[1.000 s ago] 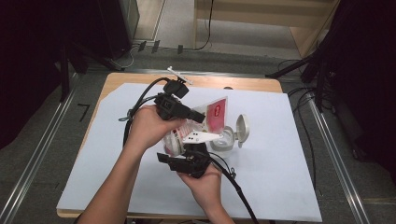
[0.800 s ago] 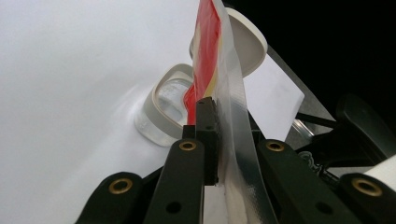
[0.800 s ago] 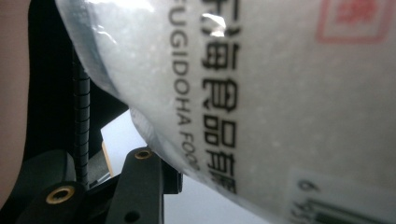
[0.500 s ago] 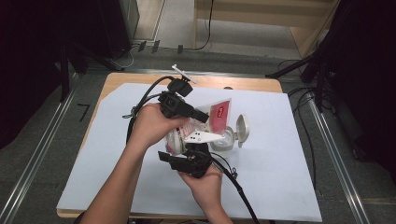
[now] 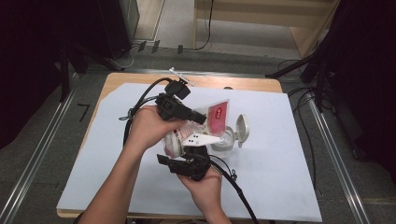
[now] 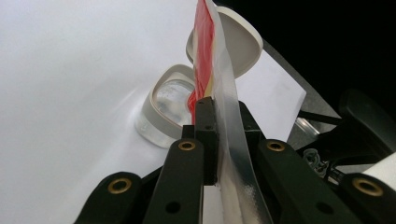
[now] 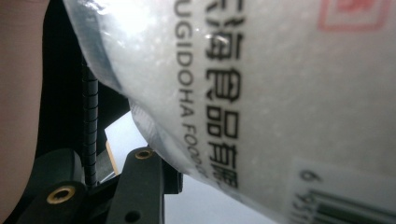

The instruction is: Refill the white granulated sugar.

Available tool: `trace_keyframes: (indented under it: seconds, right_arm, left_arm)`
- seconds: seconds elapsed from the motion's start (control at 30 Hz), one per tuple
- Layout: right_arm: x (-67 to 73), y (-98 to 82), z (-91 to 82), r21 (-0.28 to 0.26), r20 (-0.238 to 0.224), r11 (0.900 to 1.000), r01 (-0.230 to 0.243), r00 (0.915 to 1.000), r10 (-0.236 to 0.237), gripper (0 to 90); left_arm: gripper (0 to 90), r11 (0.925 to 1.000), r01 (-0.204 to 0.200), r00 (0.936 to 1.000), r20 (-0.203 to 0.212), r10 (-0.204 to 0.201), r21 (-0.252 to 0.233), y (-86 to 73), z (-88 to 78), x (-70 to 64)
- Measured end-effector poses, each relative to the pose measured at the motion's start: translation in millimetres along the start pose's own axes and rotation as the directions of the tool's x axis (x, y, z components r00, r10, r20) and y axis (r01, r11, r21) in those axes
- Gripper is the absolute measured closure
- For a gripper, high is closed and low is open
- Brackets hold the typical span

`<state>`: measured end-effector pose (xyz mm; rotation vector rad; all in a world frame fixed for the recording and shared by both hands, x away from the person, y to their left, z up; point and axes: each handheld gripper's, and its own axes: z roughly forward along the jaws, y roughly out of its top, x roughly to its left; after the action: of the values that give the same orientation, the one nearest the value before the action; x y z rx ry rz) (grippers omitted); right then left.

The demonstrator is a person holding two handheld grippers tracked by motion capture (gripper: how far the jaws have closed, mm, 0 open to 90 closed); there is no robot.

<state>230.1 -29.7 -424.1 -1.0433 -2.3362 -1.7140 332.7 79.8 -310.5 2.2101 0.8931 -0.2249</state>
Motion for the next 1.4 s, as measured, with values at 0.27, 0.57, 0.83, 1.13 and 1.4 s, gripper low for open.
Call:
trace_keyframes:
  seconds: [0.27, 0.57, 0.83, 1.13, 1.4]
  right_arm:
    - [0.6, 0.3, -0.7, 0.003, 0.006, 1.000, 0.011, 0.9999, -0.011, 61.6]
    - [1.1, 0.5, -2.2, 0.009, 0.018, 1.000, 0.019, 0.9997, -0.019, 61.9]
    - [3.9, 0.9, -3.2, 0.002, -0.004, 1.000, 0.001, 1.0000, -0.001, 62.0]
    - [2.3, 1.1, -2.1, -0.004, -0.023, 1.000, 0.000, 0.9997, 0.000, 61.9]
    - [0.6, 3.1, 1.5, -0.004, -0.036, 1.000, 0.003, 0.9993, -0.004, 61.8]
  left_arm:
    - [85.1, 0.9999, 0.007, 1.0000, -0.003, -0.008, -0.011, 0.3, 1.1, 0.4]
    - [85.2, 1.0000, -0.001, 1.0000, -0.006, 0.001, -0.006, 1.0, 2.5, -1.1]
    - [84.8, 1.0000, -0.001, 1.0000, -0.007, 0.001, -0.008, 1.3, 2.4, -1.8]
    - [84.5, 0.9999, -0.002, 0.9999, -0.014, 0.002, -0.013, 1.2, 1.4, -2.4]
    - [84.2, 0.9998, -0.003, 0.9992, -0.039, 0.002, -0.017, 0.9, -0.6, -2.1]
